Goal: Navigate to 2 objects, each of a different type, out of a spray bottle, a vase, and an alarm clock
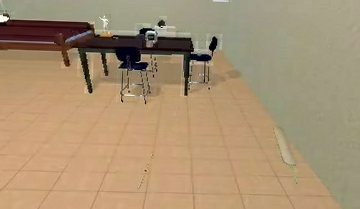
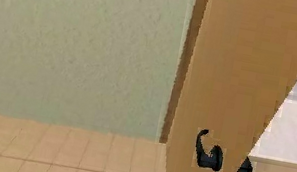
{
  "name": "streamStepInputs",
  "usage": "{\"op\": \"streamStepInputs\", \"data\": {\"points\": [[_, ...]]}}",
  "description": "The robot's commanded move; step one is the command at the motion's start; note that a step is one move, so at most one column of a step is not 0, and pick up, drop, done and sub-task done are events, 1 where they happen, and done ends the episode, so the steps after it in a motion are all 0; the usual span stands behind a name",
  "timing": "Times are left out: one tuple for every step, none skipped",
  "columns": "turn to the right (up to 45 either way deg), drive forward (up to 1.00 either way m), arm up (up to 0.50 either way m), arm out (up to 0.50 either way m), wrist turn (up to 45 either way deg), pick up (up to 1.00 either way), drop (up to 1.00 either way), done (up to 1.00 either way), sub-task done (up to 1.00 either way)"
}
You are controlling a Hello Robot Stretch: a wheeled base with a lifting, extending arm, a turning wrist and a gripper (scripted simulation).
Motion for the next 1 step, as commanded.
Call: {"op": "streamStepInputs", "data": {"points": [[0.0, 1.0, 0.0, 0.0, 0.0, 0.0, 0.0, 0.0, 0.0]]}}
